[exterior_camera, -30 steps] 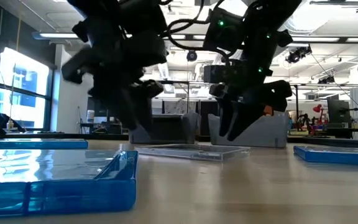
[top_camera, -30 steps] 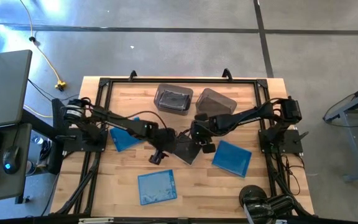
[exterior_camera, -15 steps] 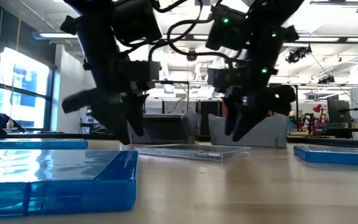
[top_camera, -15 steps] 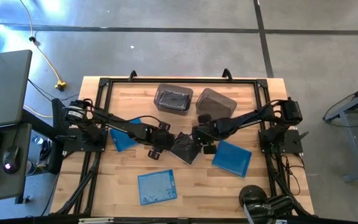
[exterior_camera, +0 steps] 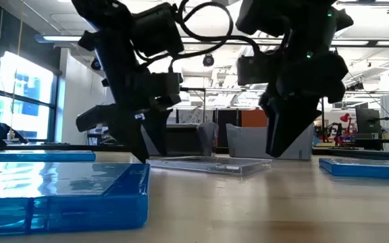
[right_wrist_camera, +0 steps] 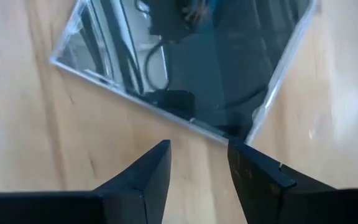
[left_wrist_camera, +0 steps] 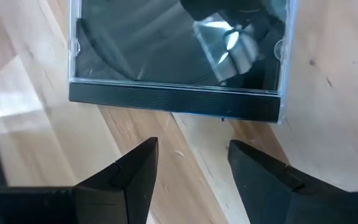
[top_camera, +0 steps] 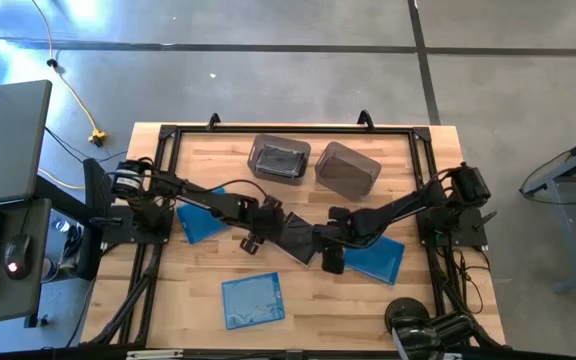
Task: Pick & place jewel cases by type
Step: Put the black CD case into the left black bin
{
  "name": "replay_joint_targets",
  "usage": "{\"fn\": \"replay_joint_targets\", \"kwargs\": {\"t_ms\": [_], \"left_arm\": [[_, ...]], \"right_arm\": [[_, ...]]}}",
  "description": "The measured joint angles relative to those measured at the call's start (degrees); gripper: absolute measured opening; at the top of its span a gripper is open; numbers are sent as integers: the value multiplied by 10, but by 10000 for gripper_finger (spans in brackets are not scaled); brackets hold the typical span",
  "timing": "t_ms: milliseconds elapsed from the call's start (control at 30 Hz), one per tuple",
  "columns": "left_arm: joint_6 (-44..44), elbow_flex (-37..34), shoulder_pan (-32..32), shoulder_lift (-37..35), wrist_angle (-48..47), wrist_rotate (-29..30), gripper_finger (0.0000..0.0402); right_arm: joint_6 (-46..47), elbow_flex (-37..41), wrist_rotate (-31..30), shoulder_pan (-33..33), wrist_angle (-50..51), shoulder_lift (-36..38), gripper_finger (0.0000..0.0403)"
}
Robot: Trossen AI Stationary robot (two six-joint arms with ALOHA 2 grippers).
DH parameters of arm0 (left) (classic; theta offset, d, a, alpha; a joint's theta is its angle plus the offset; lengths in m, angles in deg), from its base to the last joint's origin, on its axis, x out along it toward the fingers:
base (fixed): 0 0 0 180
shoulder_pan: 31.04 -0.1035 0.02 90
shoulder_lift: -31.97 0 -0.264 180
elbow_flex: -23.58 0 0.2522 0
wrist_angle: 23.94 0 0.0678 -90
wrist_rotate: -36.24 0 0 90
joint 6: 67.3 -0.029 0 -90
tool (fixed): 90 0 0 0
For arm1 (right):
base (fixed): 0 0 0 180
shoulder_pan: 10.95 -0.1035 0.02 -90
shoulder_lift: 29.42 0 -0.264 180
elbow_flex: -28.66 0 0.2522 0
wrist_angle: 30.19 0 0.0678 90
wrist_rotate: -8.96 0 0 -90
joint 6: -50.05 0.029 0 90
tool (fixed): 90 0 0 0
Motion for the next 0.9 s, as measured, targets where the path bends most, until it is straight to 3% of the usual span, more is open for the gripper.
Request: {"fn": "replay_joint_targets", "kwargs": {"t_ms": [133, 267, 400, 600, 667, 767, 900], "left_arm": [[4, 0, -16, 1, -1, -38, 198], [7, 8, -28, 2, -4, -94, 198], [13, 20, -25, 6, 5, -106, 198], [37, 52, -25, 0, -88, 10, 198], [58, 69, -25, 0, -140, 22, 198], [100, 95, -25, 0, -183, -30, 198], [133, 113, -21, -1, -181, -152, 198]], "right_arm": [[48, 0, 3, -18, -2, -5, 156], [49, 0, 6, -24, -1, -19, 156], [31, 0, 6, -17, 1, -28, 156], [-46, 0, 0, -10, 66, -14, 156], [-61, 0, -3, -6, 111, -5, 156], [-103, 0, -50, 3, 163, 9, 156], [-207, 0, -109, 37, 159, 15, 156]]}}
